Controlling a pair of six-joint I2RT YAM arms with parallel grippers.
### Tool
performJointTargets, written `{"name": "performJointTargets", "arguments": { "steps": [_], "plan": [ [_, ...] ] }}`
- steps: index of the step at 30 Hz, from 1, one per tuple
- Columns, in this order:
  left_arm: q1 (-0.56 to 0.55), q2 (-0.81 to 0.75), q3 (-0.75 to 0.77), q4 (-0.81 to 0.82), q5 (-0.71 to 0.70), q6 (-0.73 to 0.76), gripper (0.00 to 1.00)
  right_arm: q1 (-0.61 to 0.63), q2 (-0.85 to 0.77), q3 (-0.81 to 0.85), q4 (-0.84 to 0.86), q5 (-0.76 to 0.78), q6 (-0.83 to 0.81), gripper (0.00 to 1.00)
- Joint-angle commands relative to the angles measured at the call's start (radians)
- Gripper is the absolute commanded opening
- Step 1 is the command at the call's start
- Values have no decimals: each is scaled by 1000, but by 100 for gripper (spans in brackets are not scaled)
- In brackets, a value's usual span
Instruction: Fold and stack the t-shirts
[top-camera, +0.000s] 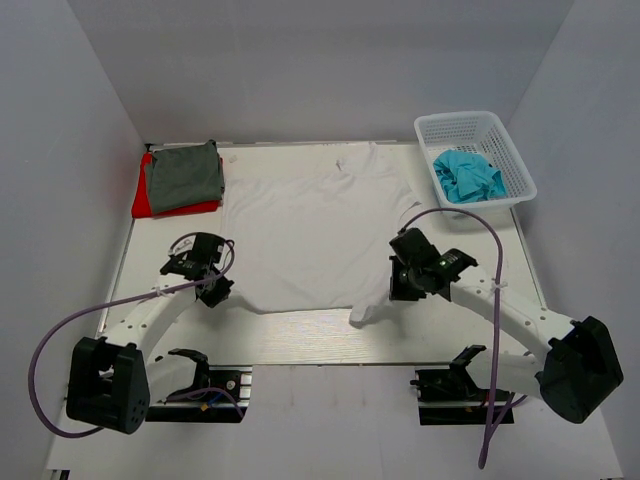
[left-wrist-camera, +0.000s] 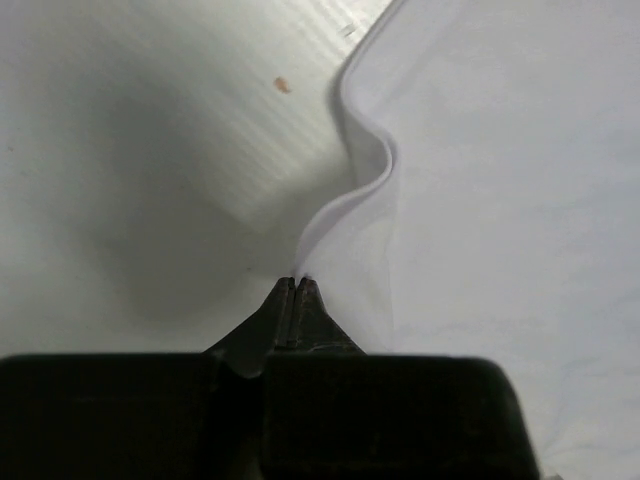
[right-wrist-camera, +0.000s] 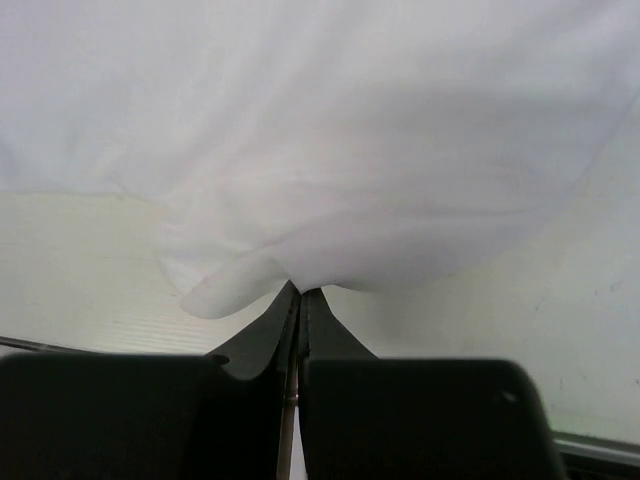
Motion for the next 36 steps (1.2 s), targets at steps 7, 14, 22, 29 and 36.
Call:
{"name": "performJointTargets", "arguments": {
  "steps": [7, 14, 22, 29, 36],
  "plan": [
    [11, 122, 167, -27, -65, 18, 0, -61, 35, 182, 140, 132, -61, 0],
    [31, 224, 253, -36, -77, 9, 0, -132, 130, 271, 194, 127, -111, 0],
    [69, 268, 319, -46, -97, 9, 0, -205, 204, 318, 329, 85, -159, 0],
    [88, 345, 411, -46, -129, 38, 0, -262, 296, 363, 349, 81, -182, 0],
    [88, 466, 489, -10, -154, 41, 0, -322, 417, 423, 424, 84, -164, 0]
  ]
}}
